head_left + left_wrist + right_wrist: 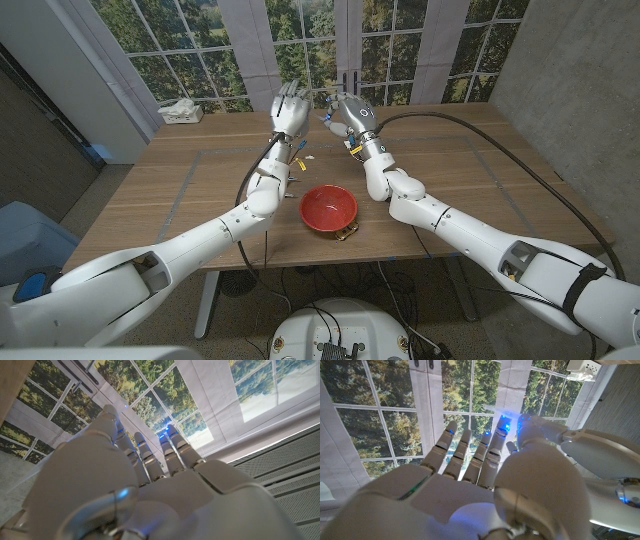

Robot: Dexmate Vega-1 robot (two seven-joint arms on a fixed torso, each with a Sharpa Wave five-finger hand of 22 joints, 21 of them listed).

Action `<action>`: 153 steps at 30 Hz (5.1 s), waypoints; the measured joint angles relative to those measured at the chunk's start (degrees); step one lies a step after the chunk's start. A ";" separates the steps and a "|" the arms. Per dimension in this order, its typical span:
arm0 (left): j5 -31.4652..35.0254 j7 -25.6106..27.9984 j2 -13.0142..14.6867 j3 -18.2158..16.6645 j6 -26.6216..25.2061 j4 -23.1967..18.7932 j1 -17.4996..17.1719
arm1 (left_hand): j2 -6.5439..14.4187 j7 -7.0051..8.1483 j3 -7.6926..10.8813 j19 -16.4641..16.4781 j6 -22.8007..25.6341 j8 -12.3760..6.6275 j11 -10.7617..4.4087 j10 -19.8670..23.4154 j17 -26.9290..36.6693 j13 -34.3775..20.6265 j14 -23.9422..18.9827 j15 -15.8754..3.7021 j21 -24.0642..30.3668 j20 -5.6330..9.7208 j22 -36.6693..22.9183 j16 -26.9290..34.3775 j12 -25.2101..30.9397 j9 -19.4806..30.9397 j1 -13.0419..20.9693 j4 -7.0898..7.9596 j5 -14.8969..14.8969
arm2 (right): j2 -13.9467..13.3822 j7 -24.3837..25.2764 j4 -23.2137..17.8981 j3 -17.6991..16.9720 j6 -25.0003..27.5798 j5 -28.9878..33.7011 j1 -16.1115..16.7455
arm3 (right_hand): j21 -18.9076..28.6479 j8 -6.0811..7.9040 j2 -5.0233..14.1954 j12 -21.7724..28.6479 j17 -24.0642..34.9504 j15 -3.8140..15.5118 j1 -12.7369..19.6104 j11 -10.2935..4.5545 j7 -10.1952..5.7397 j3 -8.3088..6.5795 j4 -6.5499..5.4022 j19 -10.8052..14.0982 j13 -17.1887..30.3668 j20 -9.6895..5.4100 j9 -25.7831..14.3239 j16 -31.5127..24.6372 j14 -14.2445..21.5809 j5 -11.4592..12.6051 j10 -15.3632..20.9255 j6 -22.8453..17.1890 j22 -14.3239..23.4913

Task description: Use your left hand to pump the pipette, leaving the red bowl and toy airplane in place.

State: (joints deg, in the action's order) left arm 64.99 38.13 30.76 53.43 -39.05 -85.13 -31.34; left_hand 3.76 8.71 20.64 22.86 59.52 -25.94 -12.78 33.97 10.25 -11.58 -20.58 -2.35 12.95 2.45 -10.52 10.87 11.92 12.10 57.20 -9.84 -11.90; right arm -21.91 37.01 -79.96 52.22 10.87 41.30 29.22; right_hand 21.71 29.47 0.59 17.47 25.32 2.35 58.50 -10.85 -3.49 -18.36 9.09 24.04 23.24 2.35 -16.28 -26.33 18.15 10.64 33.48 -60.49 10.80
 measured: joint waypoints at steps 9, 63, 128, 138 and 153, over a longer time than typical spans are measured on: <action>-0.39 0.49 0.04 -0.05 0.34 0.34 0.17 | -0.23 -0.41 -0.01 0.00 0.41 -0.07 0.00 0.00 0.00 0.00 0.00 0.00 0.00 0.00 0.00 0.00 0.00 0.00 0.22 0.00 0.00 | 0.60 2.23 2.13 0.81 -0.39 0.25 -0.84 | 0.00 0.91 0.57 0.00 -0.43 0.01 2.08 -0.21 0.51 -0.55 0.55 0.32 0.57 -0.32 -0.58 0.00 0.40 -0.01 0.83 -0.94 0.01; -19.82 3.10 -0.04 -10.53 11.34 -7.01 -5.85 | -2.25 0.78 -6.16 -1.75 -27.69 14.02 0.30 -12.19 0.02 -0.02 1.96 0.10 -0.52 -1.95 -0.28 -0.44 -0.87 -0.91 -19.05 3.95 1.32 | 0.04 5.77 5.42 -2.36 -11.81 -8.38 -0.12 | 0.00 2.80 0.48 0.43 -0.20 0.10 3.19 -0.71 0.71 -1.65 0.05 0.92 1.89 -1.55 -2.32 0.43 1.73 0.22 2.55 0.35 -0.13; -89.78 -27.28 -2.46 -30.50 48.04 -7.45 -13.59 | -3.24 -5.95 -5.29 -3.81 -20.30 12.13 4.60 -10.12 -0.11 0.13 3.09 -0.01 -0.52 -4.60 -0.55 -0.45 0.28 -0.89 -20.62 1.18 1.54 | -1.19 13.94 6.35 -5.69 -24.48 -7.06 2.41 | 0.43 3.26 0.85 0.05 0.19 0.11 3.56 -0.83 -0.42 -1.40 0.31 1.95 2.95 -2.57 -0.59 0.43 1.30 0.21 3.08 -0.81 -0.01; -95.31 -32.55 -2.27 -30.60 47.97 -6.29 -12.51 | -3.52 -4.99 -4.66 -3.81 -18.92 12.13 4.08 -9.61 -0.11 0.13 3.08 -0.01 -0.52 -4.60 -0.55 -0.45 0.28 -1.19 -18.94 0.24 1.54 | -1.41 15.39 6.36 -5.48 -25.93 -5.59 2.60 | 0.43 3.26 -0.05 0.05 0.17 0.11 4.46 -0.82 -0.42 -1.40 0.31 2.26 3.08 -2.88 -0.43 0.43 1.30 0.21 3.07 -0.81 -0.01; -100.12 -37.12 -1.87 -29.95 46.38 -5.48 -11.14 | -4.12 -5.45 -4.01 -2.76 -15.91 12.13 2.55 -8.07 -0.11 0.13 2.65 -0.01 -0.21 -4.60 -0.54 -0.21 0.67 -1.37 -15.63 -0.41 1.51 | -1.74 16.37 5.41 -5.46 -26.54 -4.20 2.96 | 0.43 3.26 0.18 -0.44 0.18 0.10 4.23 -0.82 -0.41 -1.40 0.32 2.26 3.21 -2.88 -0.18 0.70 1.30 -0.06 3.07 -0.81 -0.01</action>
State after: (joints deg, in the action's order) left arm -35.13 1.01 28.88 23.48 7.33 -90.60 -42.48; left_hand -0.36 3.25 16.63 20.10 43.61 -13.80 -10.23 25.90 10.15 -11.46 -17.93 -2.36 12.74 -2.15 -11.06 10.66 12.59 10.73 41.57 -10.24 -10.40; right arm -23.65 53.38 -74.54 46.77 -15.67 37.10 32.18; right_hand 22.14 32.72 0.77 17.02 25.50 2.45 62.73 -11.67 -3.90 -19.76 9.41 26.30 26.45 -0.52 -16.46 -25.63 19.45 10.58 36.55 -61.29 10.79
